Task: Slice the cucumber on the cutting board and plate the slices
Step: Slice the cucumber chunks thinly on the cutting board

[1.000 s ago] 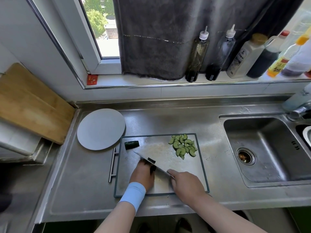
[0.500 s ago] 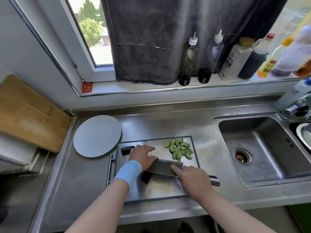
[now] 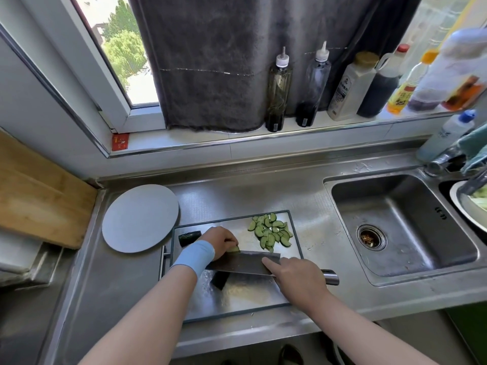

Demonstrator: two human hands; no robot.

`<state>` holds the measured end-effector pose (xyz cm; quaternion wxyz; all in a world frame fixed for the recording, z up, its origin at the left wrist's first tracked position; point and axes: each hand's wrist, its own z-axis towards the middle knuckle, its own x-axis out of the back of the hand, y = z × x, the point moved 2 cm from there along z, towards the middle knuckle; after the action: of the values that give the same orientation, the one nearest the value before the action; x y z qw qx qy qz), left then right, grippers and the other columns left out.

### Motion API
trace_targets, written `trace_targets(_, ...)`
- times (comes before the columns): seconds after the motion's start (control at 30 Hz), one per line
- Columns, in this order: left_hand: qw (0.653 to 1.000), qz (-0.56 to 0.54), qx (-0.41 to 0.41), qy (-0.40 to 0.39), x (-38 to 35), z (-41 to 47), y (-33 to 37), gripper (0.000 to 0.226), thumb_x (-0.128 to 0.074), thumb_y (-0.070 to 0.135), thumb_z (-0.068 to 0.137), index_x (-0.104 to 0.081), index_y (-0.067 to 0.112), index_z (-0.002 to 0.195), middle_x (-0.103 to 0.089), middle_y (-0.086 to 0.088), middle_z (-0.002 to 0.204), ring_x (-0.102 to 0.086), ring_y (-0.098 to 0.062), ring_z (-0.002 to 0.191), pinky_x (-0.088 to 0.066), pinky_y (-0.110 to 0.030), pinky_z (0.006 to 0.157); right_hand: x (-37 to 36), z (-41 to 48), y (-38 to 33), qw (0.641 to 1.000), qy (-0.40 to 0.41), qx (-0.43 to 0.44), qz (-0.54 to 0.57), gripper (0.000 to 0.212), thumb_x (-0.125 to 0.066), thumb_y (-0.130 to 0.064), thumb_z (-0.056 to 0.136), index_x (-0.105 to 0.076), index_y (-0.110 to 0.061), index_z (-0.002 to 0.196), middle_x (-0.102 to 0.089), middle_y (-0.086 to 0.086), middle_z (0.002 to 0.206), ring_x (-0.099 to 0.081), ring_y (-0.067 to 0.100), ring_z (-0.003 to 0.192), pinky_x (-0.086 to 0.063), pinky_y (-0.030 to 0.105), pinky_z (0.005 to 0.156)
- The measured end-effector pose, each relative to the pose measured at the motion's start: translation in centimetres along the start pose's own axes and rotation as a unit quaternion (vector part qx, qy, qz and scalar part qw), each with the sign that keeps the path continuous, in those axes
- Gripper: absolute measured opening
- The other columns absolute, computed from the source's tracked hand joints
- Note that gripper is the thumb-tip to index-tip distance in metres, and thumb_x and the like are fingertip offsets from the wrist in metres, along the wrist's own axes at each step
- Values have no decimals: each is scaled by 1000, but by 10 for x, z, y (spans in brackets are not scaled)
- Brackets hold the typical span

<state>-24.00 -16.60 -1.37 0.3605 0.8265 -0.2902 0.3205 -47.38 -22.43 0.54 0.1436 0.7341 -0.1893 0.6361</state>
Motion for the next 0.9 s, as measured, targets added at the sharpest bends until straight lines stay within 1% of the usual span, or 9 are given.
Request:
trace_targets(0.07,1000,-1,-7,-1,0,-1,2,18,-64,33,86,-72,29,103,-67,6,111,-59,-13,99,-46,-27,94,0,1,0,1000,0,0,0,62,-89,-17,46,-72,-30,105,-54,-3,53,-50,19,40,-21,24,41)
trace_targets(0.2,999,-38,-1,35,-1,-4,3,20,-74,36,78,-75,27,95,-69,9,99,-60,-8,90,-47,-19,86,1,3,0,1000,-9,5,-4,61,-88,-17,46,-72,-29,103,-52,-3,52,-49,19,39,-20,25,40)
trace_targets(0.3,993,-89,30,76,-2,-4,8,12,-75,31,77,-76,27,88,-70,11,90,-61,-4,80,-49,-19,77,1,5,0,1000,-10,2,-1,58,-88,-16,47,-71,-29,102,-52,-3,51,-48,20,37,-21,25,38)
trace_targets(0.4,983,-145,57,102,-3,4,22,11,-70,23,81,-76,25,90,-72,6,84,-62,-8,72,-53,-24,77,2,8,-1,1000,-21,-11,-2,48,-85,-19,55,-69,-31,99,-53,-4,52,-50,20,39,-24,26,36)
trace_targets(0.5,974,-197,56,101,-4,18,35,21,-62,21,86,-72,23,105,-71,1,101,-66,-18,86,-54,-30,83,1,8,0,999,-29,-12,14,32,-63,-19,81,-62,-30,111,-63,1,70,-61,26,58,-35,30,46)
trace_targets(0.6,983,-136,48,111,-3,26,38,25,-56,24,91,-68,28,112,-66,4,115,-63,-20,97,-51,-29,85,-1,7,5,997,-28,-23,62,29,-48,-20,89,-56,-28,116,-65,3,84,-63,30,75,-42,33,56)
trace_targets(0.7,972,-131,42,190,4,17,25,24,-51,21,94,-67,24,111,-64,3,114,-59,-17,100,-44,-23,87,0,9,7,991,-39,-49,115,32,-44,-23,92,-55,-31,120,-66,0,89,-62,27,81,-41,33,61)
trace_targets(0.8,920,-171,12,351,7,-6,4,17,-51,12,93,-67,17,97,-59,1,99,-56,-19,93,-45,-29,84,-3,11,5,978,-51,-84,183,35,-43,-29,93,-56,-38,124,-69,-1,97,-63,25,88,-40,31,63)
trace_targets(0.9,876,-242,85,409,-4,-29,-19,18,-45,9,91,-61,18,90,-55,3,94,-53,-18,89,-38,-26,77,-6,17,-1,958,-66,-124,250,32,-40,-32,94,-63,-37,117,-71,-5,99,-64,23,91,-39,30,63)
